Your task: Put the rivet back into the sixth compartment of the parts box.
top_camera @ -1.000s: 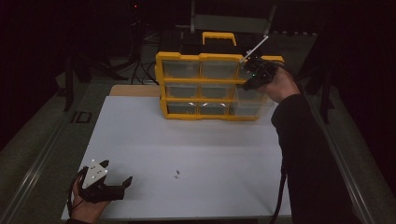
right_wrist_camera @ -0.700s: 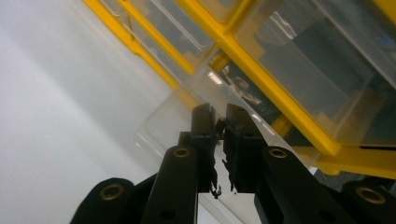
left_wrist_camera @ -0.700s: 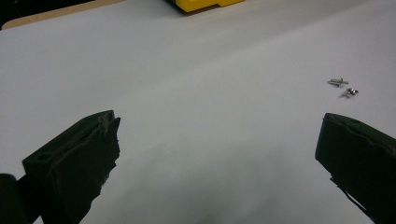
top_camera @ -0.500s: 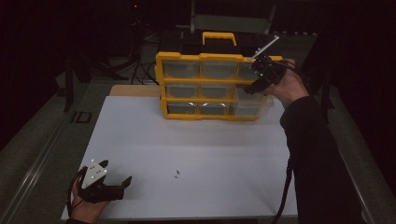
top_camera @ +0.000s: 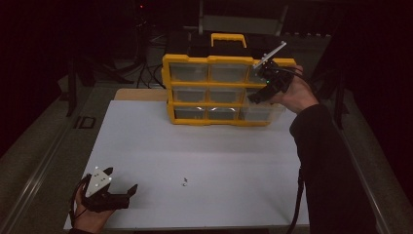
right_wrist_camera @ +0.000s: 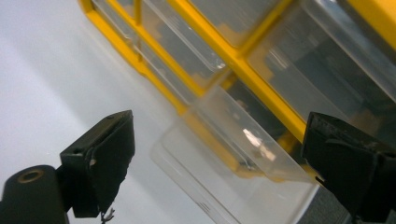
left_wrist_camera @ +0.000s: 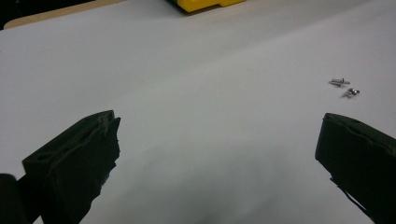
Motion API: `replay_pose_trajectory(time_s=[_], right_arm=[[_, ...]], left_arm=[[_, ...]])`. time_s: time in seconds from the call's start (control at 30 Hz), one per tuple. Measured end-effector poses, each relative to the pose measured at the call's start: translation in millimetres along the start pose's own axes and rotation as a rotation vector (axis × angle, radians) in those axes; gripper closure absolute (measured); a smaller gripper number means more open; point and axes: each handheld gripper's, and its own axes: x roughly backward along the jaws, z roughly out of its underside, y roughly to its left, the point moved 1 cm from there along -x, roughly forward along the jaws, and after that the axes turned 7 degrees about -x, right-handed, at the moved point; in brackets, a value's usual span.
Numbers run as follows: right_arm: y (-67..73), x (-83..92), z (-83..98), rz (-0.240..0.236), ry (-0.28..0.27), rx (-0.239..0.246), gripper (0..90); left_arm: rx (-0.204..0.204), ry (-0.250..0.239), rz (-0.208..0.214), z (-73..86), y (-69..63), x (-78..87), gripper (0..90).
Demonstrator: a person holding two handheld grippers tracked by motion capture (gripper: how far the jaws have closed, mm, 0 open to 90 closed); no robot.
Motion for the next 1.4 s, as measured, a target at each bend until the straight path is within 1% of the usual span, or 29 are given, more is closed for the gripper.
replay_pose_trajectory(time_s=[0.07, 0.1, 0.13, 0.2, 0.23, 0.27, 0.53, 0.67, 0.77, 0.9, 0.97, 1.0, 1.03, 1.2, 1.23, 1.27, 1.3, 1.33, 1.4], right_arm=[[5.4, -1.2, -2.2, -0.009, -0.003, 0.01, 9.7], [5.4, -1.2, -2.2, -0.009, -0.003, 0.01, 9.7], [11.9, -2.7, -5.1, -0.014, -0.008, 0.027, 9.7], [17.2, -3.9, -7.5, -0.025, -0.015, 0.041, 9.7], [17.2, -3.9, -7.5, -0.025, -0.015, 0.041, 9.7], [23.7, -5.2, -10.3, -0.03, -0.019, 0.056, 9.7], [52.0, -12.8, -20.0, -0.063, -0.028, 0.123, 9.7], [63.7, -17.8, -24.1, -0.075, -0.02, 0.157, 9.7], [70.5, -21.6, -26.2, -0.086, -0.021, 0.173, 9.7], [77.9, -25.6, -27.1, -0.099, -0.019, 0.176, 9.7], [86.1, -31.7, -26.9, -0.114, -0.017, 0.194, 9.7], [86.1, -31.7, -26.9, -0.114, -0.017, 0.194, 9.7], [91.0, -35.4, -26.6, -0.123, -0.018, 0.201, 9.7], [106.1, -45.7, -26.4, -0.152, -0.009, 0.222, 9.7], [108.2, -47.3, -26.4, -0.156, -0.01, 0.233, 9.8], [108.2, -47.3, -26.4, -0.156, -0.01, 0.233, 9.8], [111.5, -49.2, -26.2, -0.16, -0.012, 0.239, 9.8], [119.1, -52.9, -25.3, -0.172, -0.01, 0.256, 9.9], [126.4, -55.9, -23.3, -0.185, -0.009, 0.261, 9.9]], left_arm=[[0.001, -0.001, 0.0, 0.0, 0.0, -0.1, 0.4], [0.001, -0.001, 0.0, 0.0, 0.0, -0.1, 0.4], [0.001, -0.001, 0.001, 0.0, -0.1, -0.1, 0.5], [0.001, -0.001, 0.001, 0.0, 0.0, -0.1, 0.4], [0.001, -0.001, 0.001, 0.0, 0.0, -0.1, 0.5], [0.0, -0.002, 0.001, 0.0, 0.2, 0.1, 0.4], [-0.001, -0.001, 0.002, 0.0, 0.3, 0.3, 0.5], [-0.001, -0.001, 0.002, 0.0, 0.3, 0.4, 0.4], [0.0, -0.002, 0.001, 0.0, 0.3, 0.4, 0.4], [0.001, -0.004, 0.0, 0.0, 0.4, 0.4, 0.5], [-0.001, -0.004, 0.0, 0.0, 0.4, 0.4, 0.5], [-0.001, -0.004, 0.0, 0.0, 0.4, 0.4, 0.5], [-0.001, -0.004, 0.0, 0.0, 0.3, 0.3, 0.4], [0.0, -0.004, 0.0, -0.1, 0.3, 0.5, 0.4], [-0.001, -0.004, 0.0, -0.1, 0.4, 0.6, 0.4], [-0.001, -0.004, 0.0, -0.1, 0.4, 0.6, 0.4], [-0.001, -0.004, 0.0, -0.1, 0.4, 0.6, 0.4], [-0.001, -0.005, 0.0, -0.1, 0.5, 0.8, 0.4], [-0.002, -0.004, 0.0, -0.1, 0.6, 0.9, 0.4]])
